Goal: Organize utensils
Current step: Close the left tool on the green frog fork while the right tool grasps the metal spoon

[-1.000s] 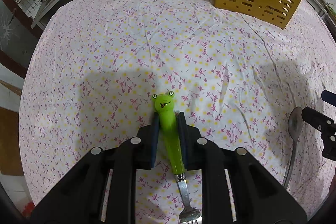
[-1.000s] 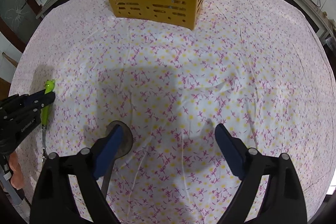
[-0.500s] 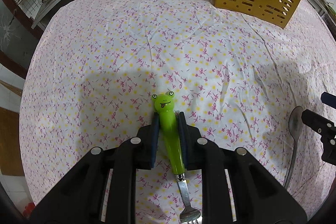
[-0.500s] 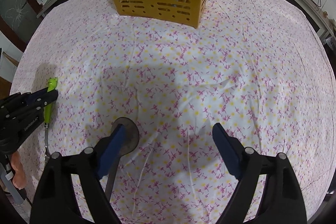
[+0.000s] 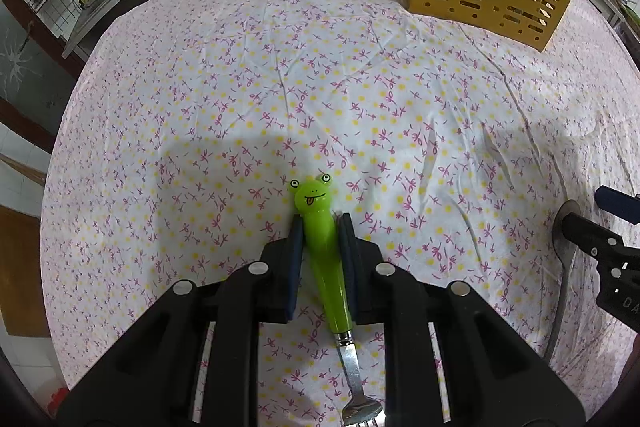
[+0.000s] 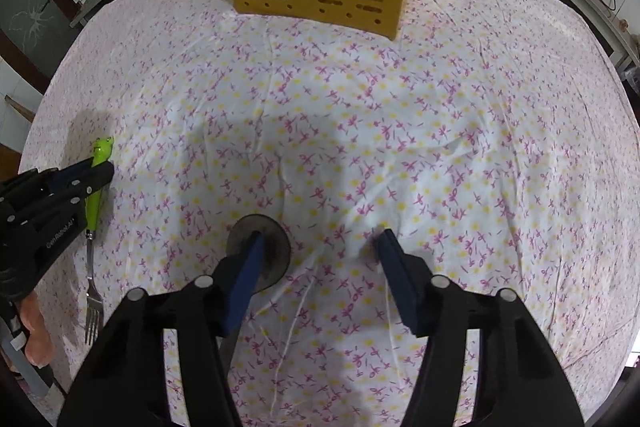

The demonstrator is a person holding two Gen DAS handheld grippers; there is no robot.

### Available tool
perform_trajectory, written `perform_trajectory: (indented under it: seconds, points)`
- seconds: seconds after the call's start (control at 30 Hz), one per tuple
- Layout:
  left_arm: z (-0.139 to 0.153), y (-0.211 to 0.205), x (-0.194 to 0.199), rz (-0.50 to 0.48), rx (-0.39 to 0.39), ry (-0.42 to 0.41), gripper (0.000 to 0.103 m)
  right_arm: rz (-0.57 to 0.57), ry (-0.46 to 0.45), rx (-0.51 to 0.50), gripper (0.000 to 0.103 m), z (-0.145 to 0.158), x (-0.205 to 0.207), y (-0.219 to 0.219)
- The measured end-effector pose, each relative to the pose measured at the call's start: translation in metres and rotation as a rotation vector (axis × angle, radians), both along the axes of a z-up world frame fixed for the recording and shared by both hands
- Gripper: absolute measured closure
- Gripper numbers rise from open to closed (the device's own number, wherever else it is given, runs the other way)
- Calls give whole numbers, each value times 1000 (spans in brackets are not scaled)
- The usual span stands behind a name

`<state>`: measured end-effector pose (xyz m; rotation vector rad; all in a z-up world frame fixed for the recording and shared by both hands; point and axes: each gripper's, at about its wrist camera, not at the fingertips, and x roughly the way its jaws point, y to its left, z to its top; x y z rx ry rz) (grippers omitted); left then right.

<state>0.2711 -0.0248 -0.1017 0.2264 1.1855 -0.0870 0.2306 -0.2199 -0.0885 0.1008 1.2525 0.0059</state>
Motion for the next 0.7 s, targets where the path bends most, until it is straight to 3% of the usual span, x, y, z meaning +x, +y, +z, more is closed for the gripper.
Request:
perform_trajectory:
  seconds: [0.13, 0.37, 0.57, 0.7]
  points:
    - [0, -1, 0, 1, 4, 1, 86, 5, -7, 13, 62, 0, 1, 9]
    - [0, -2, 0, 2, 1, 8, 86, 19, 1, 52, 68, -1, 3, 21]
    - [1, -2, 2, -1, -2, 11, 86, 46, -15, 50, 92, -1, 6, 35]
    - [3, 3, 5, 2, -25, 17, 86, 62, -45, 54, 100, 7, 6, 36]
